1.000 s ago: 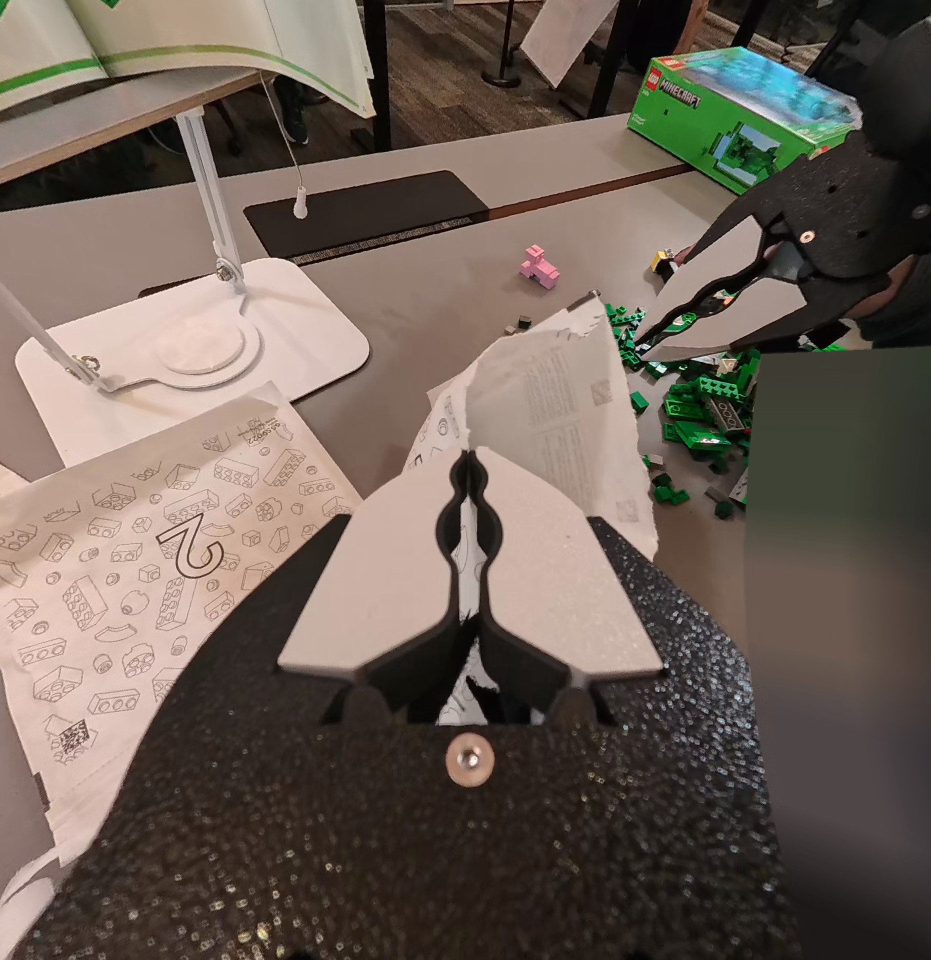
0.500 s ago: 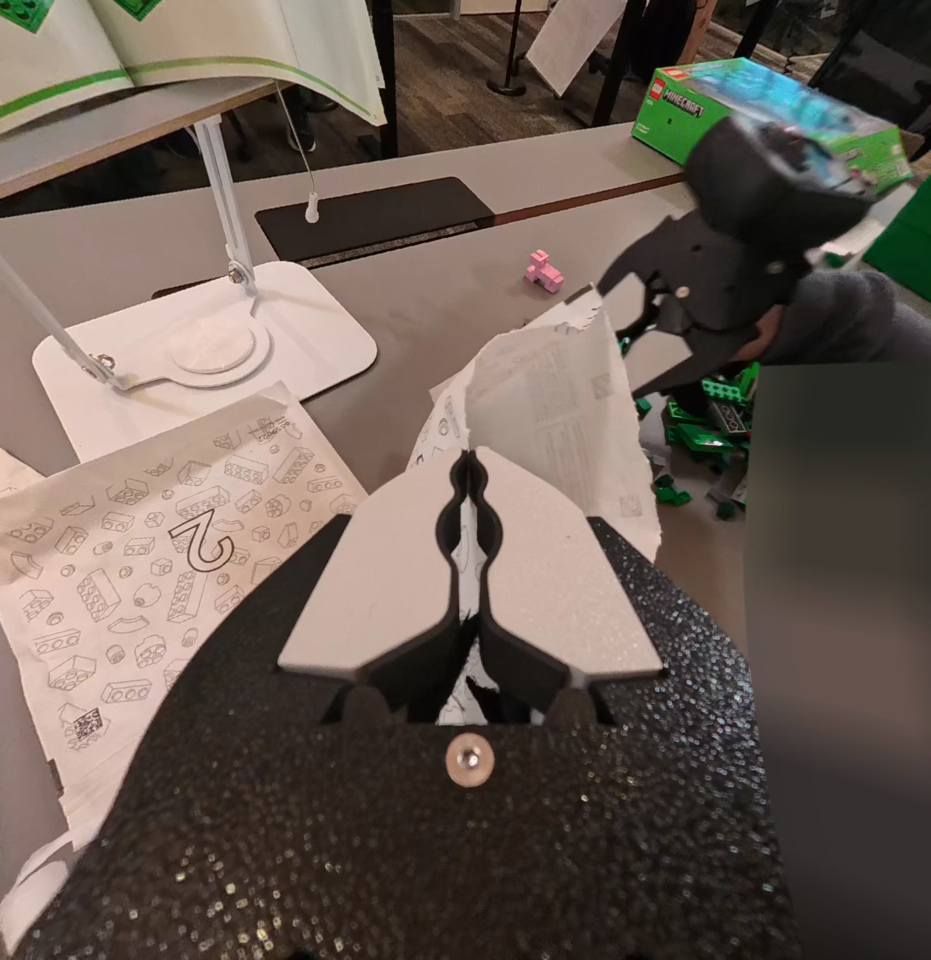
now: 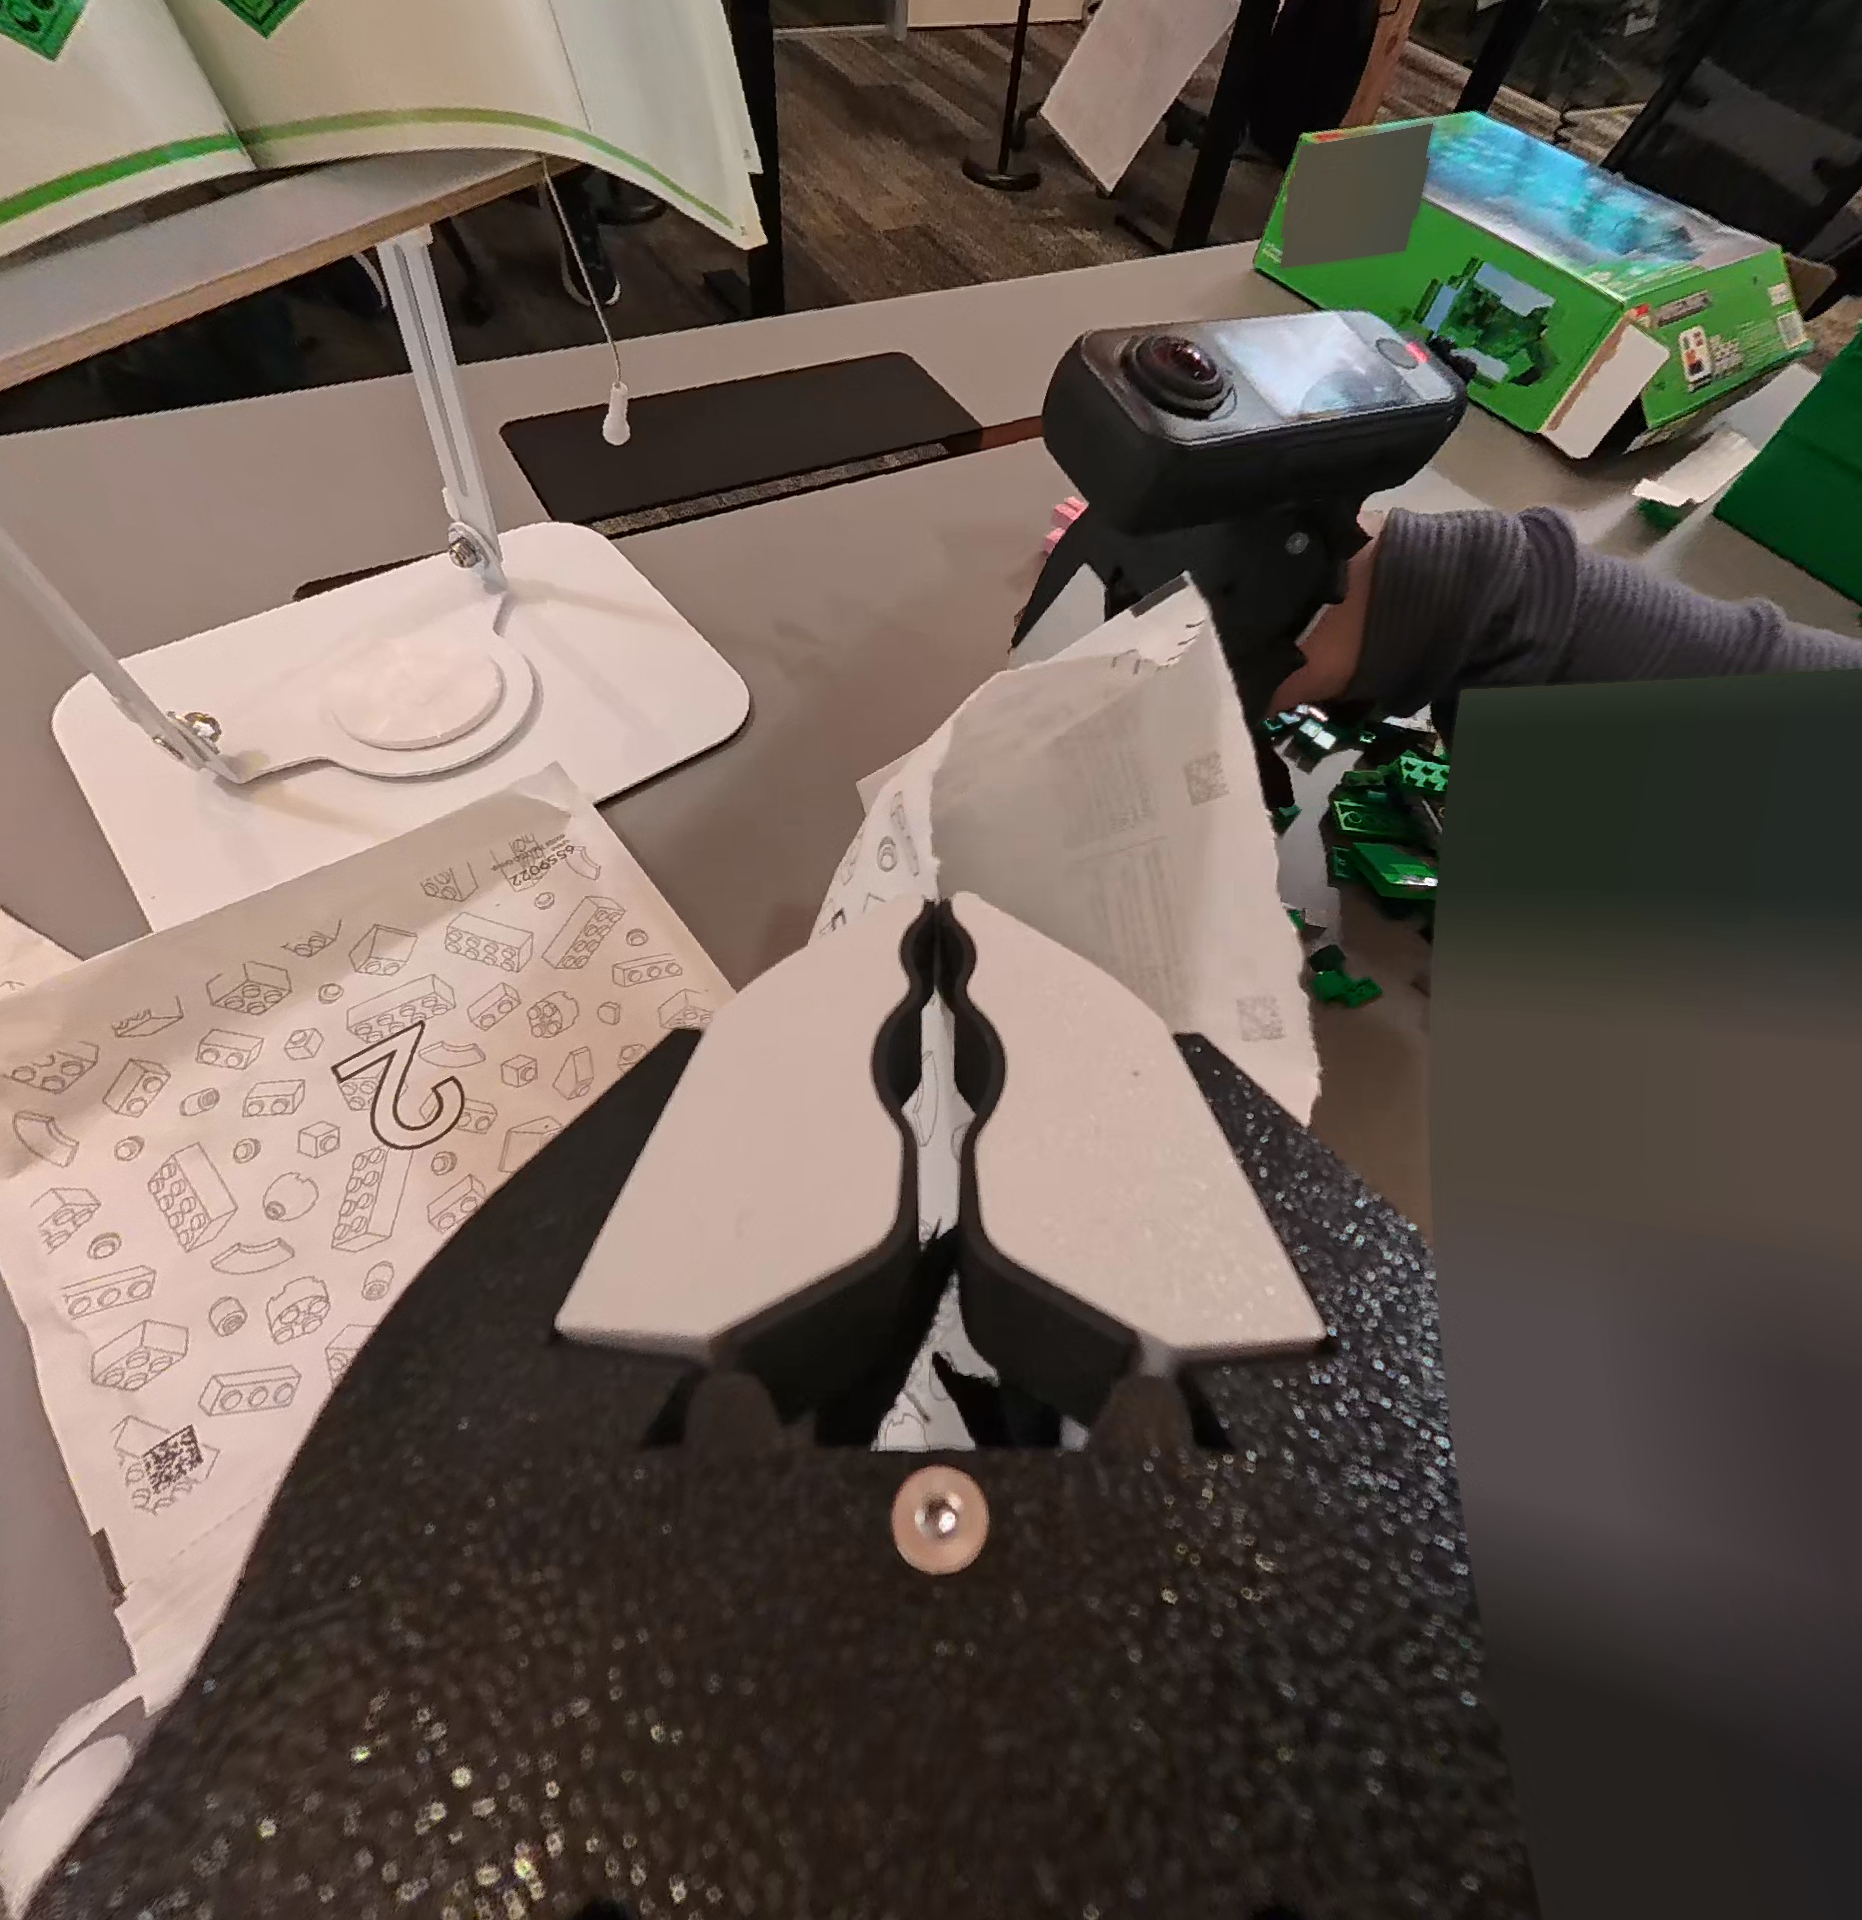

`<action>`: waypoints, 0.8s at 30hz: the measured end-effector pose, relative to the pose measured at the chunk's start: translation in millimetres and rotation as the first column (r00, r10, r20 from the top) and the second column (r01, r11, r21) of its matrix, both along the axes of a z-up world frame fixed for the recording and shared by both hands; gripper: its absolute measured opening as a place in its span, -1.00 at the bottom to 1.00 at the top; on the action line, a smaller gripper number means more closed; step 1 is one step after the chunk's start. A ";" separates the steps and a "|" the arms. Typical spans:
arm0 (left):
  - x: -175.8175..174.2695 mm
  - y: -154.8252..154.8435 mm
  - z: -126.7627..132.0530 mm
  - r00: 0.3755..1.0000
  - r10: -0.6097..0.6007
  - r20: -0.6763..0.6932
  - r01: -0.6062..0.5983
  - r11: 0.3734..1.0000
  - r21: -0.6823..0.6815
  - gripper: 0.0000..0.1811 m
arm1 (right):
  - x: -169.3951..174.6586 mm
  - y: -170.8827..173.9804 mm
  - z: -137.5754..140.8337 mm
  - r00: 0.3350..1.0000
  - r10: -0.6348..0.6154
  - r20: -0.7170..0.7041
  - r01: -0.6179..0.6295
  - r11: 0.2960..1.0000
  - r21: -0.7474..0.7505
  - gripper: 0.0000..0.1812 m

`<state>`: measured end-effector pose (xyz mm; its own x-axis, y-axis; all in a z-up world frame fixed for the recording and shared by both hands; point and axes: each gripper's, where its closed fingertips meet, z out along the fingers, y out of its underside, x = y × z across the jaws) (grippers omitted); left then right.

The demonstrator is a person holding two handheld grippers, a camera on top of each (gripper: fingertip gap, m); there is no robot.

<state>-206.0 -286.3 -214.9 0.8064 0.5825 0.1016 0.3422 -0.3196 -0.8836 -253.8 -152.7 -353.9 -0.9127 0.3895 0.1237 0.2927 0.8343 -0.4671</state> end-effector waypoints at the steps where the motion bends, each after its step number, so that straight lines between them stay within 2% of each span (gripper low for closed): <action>1: -0.1 -0.2 -0.3 1.000 0.000 0.001 0.000 1.000 -0.001 -1.00 | -1.1 -0.1 0.2 1.000 0.000 -0.004 0.000 1.000 0.001 -0.79; 8: -0.7 -1.9 -0.9 1.000 0.005 0.004 -0.005 1.000 -0.002 -1.00 | -2.6 -7.4 -1.1 0.999 0.018 0.032 -0.016 0.998 -0.054 -0.91; 11: -0.3 -1.3 -0.8 1.000 0.003 0.002 -0.003 1.000 -0.005 -1.00 | -2.8 -5.1 2.4 0.998 0.052 -0.039 -0.052 0.998 -0.019 -0.91; 13: -0.4 -1.7 -0.4 1.000 0.005 0.000 -0.005 1.000 -0.004 -1.00 | 3.9 -9.2 22.5 0.980 0.106 -0.169 -0.110 0.994 -0.011 -0.92; 17: -3.0 -4.0 0.9 1.000 0.026 -0.007 -0.026 1.000 -0.001 -1.00 | 32.8 -15.6 92.2 0.903 0.135 -0.409 -0.165 0.985 -0.040 -0.92; 19: -3.8 -3.5 0.4 0.999 0.032 -0.007 -0.032 0.999 -0.003 -1.00 | 50.8 -20.2 129.5 0.840 0.143 -0.524 -0.193 0.980 -0.043 -0.92; 21: -3.3 -1.8 -0.2 0.999 0.031 -0.010 -0.031 0.999 -0.012 -1.00 | 74.2 -36.7 161.8 0.743 0.199 -0.639 -0.266 0.964 -0.009 -0.92; 22: -2.6 -0.6 0.3 1.000 0.028 -0.013 -0.028 1.000 -0.013 -1.00 | 86.8 -49.0 169.9 0.709 0.237 -0.664 -0.307 0.952 0.012 -0.92; 24: 0.2 3.4 2.1 1.000 0.011 -0.017 -0.011 1.000 -0.006 -1.00 | 104.1 -72.7 169.1 0.673 0.318 -0.668 -0.364 0.928 0.076 -0.92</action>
